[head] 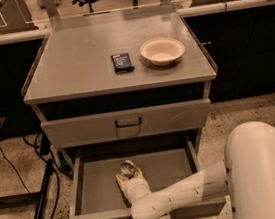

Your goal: Place 7up can into middle drawer

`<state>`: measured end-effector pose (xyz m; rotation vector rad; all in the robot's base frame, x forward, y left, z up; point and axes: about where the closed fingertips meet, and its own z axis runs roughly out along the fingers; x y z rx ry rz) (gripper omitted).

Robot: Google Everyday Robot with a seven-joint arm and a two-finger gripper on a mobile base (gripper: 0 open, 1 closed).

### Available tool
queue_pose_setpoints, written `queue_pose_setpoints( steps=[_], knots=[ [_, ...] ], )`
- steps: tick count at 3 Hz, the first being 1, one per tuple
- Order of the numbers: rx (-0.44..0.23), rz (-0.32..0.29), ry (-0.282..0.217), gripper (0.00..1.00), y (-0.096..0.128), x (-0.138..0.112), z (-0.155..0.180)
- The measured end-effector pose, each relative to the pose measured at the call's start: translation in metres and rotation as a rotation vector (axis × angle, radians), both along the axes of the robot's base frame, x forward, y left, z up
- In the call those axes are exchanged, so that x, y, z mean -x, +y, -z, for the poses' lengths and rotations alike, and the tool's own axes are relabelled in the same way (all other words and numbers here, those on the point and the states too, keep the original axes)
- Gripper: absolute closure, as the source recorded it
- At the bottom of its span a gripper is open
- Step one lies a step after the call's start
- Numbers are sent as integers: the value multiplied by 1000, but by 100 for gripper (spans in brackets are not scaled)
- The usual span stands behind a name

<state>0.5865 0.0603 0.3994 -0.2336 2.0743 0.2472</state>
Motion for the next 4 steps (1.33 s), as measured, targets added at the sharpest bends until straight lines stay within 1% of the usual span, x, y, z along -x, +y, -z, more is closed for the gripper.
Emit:
queue_pose_setpoints(
  steps=[1, 2, 4],
  knots=[
    [0, 0, 0, 100, 0, 0, 0],
    [0, 0, 0, 81, 0, 0, 0],
    [0, 0, 0, 34, 0, 0, 0]
  ],
)
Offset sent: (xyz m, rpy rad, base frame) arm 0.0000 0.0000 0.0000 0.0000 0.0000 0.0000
